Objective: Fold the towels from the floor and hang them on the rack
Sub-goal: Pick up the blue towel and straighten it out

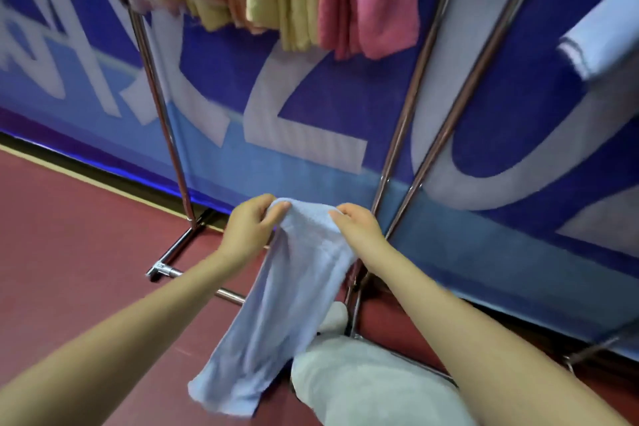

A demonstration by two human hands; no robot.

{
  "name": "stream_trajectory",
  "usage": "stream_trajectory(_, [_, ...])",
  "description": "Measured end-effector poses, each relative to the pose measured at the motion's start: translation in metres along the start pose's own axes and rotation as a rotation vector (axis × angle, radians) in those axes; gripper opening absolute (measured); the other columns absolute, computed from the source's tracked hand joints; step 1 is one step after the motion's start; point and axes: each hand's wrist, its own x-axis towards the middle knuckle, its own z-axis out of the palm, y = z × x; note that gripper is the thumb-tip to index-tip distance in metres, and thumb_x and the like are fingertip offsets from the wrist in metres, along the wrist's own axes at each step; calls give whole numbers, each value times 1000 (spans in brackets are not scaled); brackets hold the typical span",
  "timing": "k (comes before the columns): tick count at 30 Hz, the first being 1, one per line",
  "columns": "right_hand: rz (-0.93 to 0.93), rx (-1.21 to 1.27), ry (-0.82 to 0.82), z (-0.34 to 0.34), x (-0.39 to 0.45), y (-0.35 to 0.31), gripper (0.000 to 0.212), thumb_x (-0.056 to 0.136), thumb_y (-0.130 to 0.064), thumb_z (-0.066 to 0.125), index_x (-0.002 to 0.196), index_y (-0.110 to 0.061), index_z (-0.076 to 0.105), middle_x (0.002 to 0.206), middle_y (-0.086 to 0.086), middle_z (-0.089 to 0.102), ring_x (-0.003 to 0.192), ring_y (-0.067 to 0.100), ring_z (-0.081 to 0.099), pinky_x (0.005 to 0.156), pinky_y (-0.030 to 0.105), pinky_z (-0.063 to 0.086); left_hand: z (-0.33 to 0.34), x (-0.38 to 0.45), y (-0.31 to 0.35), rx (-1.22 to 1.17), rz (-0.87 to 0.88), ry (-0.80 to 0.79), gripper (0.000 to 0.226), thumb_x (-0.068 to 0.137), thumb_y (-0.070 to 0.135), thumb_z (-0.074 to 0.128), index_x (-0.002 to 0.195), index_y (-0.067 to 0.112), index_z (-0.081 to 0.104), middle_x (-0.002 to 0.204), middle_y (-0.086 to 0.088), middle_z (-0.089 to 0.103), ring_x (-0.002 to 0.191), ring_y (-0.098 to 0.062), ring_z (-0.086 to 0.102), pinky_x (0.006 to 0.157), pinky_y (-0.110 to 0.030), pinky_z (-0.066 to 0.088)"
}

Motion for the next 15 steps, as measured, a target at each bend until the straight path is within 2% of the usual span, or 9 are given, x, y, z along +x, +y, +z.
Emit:
stream_trajectory(2, [-27,51,63,-32,-14,-32,17,90,-13,55,84,-1,65,72,0,51,67,9,42,53,14,33,-9,4,49,-21,89,64,42,94,35,51,65,8,39,59,3,37,57,-9,35,57,-29,31])
stream_trajectory(4, [-73,93,124,-64,-30,-63,15,89,-15,55,80,-6,64,70,0,49,64,9,40,56,22,34,-12,8,97,-96,88,110,37,98,27,52,71,3,42,61,0,42,56,-6,37,54,-22,33])
stream_trajectory(6, [-135,121,178,-97,-49,-94,16,89,-15,55,74,-10,59,68,0,46,64,10,39,58,27,33,-14,11,142,-234,44,112,29,97,26,53,85,-1,53,76,-6,54,66,-6,44,62,-20,39])
stream_trajectory(8, [-178,225,239,-132,-67,-124,16,89,-15,55,76,-8,61,71,1,48,68,11,42,62,26,37,-15,12,187,-364,28,90,21,95,26,54,93,6,59,85,3,58,76,-6,50,66,-16,41])
stream_trajectory(10, [-211,321,337,-169,-84,-149,16,89,-15,55,75,-15,62,72,-2,52,68,9,45,62,23,41,-14,12,228,-464,55,41,15,92,24,54,86,16,65,82,10,60,78,-5,52,70,-21,43])
stream_trajectory(12, [-228,378,418,-203,-97,-168,14,90,-15,55,79,-19,64,77,-4,59,73,8,52,67,19,46,-10,9,267,-563,53,2,19,92,22,53,80,20,69,81,8,65,79,-9,57,74,-28,47])
stream_trajectory(15, [-250,442,469,-242,-113,-173,11,88,-15,57,85,-15,67,86,2,64,82,13,57,78,28,50,3,-5,316,-656,140,-49,21,90,20,53,87,21,74,91,5,73,92,-13,66,86,-32,54])
